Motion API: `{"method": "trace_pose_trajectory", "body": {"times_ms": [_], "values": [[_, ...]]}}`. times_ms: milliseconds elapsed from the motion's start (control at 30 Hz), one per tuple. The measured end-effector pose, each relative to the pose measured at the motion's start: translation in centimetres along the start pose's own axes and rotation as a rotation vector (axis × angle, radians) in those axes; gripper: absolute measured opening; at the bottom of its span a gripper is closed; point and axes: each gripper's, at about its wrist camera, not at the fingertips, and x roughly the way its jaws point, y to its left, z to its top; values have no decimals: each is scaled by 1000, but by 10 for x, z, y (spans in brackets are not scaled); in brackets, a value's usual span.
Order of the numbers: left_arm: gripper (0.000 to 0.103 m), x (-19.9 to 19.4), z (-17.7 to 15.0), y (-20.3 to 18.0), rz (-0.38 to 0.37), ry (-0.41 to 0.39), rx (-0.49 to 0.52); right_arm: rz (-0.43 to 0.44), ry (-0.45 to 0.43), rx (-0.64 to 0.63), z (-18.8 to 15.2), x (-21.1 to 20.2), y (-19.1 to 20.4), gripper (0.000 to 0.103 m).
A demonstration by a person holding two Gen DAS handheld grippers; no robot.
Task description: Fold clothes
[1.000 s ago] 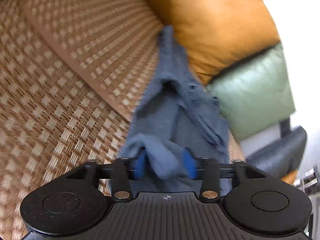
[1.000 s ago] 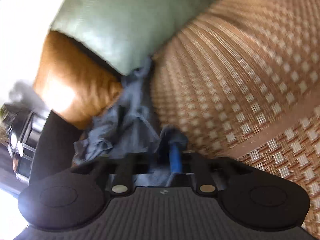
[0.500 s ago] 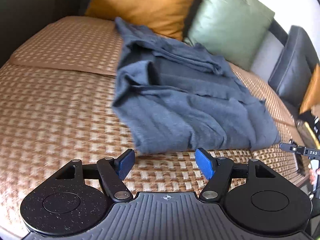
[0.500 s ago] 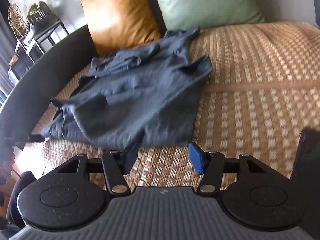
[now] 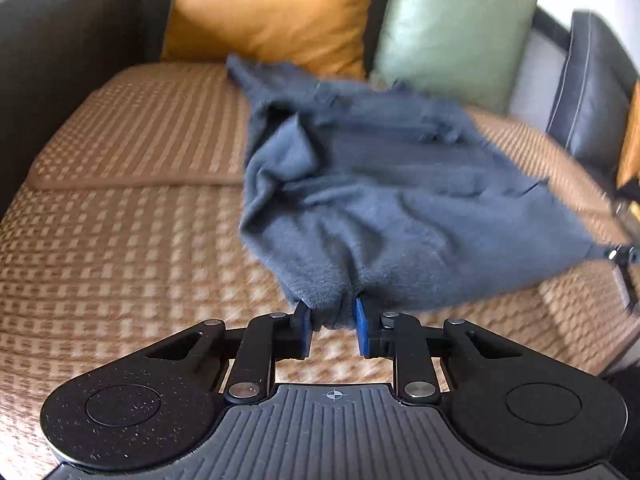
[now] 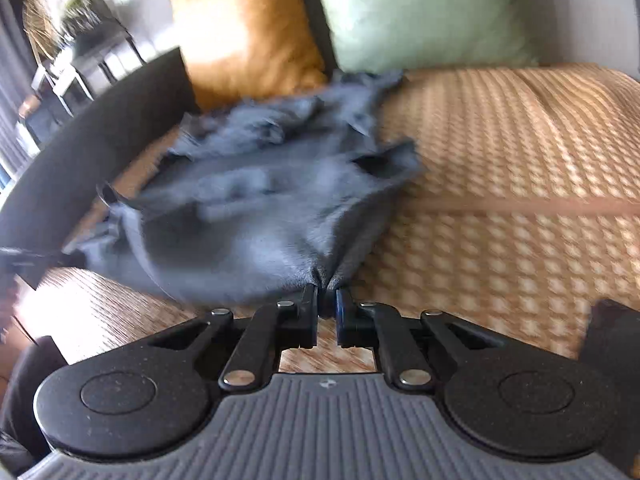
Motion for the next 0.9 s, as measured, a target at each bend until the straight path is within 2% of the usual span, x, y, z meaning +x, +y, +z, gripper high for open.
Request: {"method": "trace_pose_trajectory", "body": {"times_ms": [33,67,100,133,167,233,267,333,367,400,433,500,633,833,867,900], "values": [[19,4,-3,3,5,19,12,-2,12,4,-2,3,-4,10],[22,4,-5,4,-3,1,28,-2,22,8,-4,5,-7,10],[28,3,-4,4,-7,3,19,-3,33,13,-6,8,-11,10],[37,2,-2,5,-8,5,10,2,35,34,-4,7,-14,12],[63,-2,0,5,1,6,13,10,43,47,-3,6,-15,15],[65,-17,1,6,18,-11,32,-4,66,22,0,0,-13,35],[65,-25,1,7,20,-20,37,-29,67,-3,1,-6,-10,41],[65,-42,5,11,2,-48,27,-53,48,-34,6,-19,-6,45],[68,-50,11,12,-17,-77,19,-49,28,-38,9,-26,-4,45],[74,-49,20,10,-3,-101,19,-47,3,-54,18,-29,0,46],[76,-48,30,8,10,-125,19,-44,-23,-72,27,-31,4,48],[78,-45,48,5,40,-169,19,-55,-61,-107,46,-27,13,53],[77,2,82,-3,144,-134,36,-121,-45,-132,78,16,21,58],[77,45,107,-18,164,-102,140,-151,-26,-60,99,63,0,62],[74,51,109,-18,169,-95,148,-151,-15,-50,100,68,-3,62],[55,53,111,-12,167,-96,120,-152,-2,-41,101,72,-7,62]]}}
